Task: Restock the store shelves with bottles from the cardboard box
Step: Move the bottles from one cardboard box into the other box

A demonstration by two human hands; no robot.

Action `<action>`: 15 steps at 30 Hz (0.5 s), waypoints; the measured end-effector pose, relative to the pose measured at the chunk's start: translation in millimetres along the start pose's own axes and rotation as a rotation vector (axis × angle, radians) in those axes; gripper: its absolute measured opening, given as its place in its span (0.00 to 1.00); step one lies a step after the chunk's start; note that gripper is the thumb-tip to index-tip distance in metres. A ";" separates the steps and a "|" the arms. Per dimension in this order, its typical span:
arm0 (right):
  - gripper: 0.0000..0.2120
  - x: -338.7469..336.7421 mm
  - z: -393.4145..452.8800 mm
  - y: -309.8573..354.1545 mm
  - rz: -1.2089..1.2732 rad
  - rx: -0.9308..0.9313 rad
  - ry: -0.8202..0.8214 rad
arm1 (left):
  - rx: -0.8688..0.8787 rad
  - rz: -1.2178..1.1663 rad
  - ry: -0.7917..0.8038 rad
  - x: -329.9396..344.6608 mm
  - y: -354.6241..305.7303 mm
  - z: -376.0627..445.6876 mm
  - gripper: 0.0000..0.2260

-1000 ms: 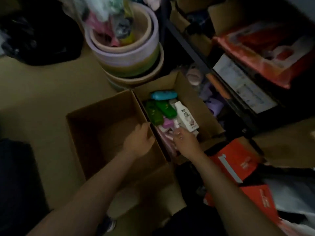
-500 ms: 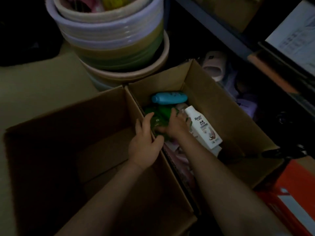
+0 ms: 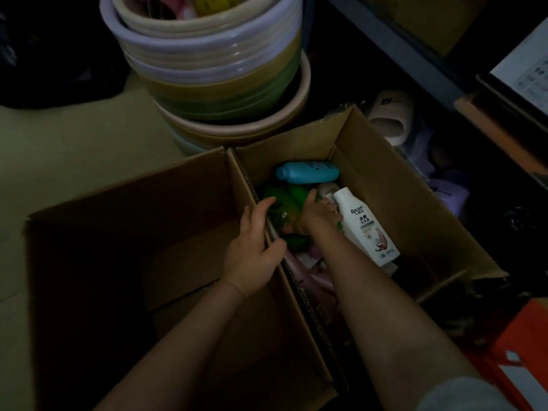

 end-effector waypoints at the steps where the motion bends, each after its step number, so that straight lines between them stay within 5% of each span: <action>1: 0.67 0.3 -0.3 1.8 -0.009 0.004 -0.009 | -0.001 0.003 -0.005 -0.9 0.0 -0.1 0.32; 15: 0.61 8.5 -18.5 -37.1 0.216 -0.051 -0.073 | -0.022 0.013 0.001 1.0 -4.7 5.9 0.32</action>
Point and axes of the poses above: each hand's wrist, its own z-axis towards the middle knuckle, its own x-axis out of the palm, y = z × x, the point moved 4 cm from there along z, towards the middle knuckle, and after that the axes turned 6 degrees about -x, right-handed, at the moved point
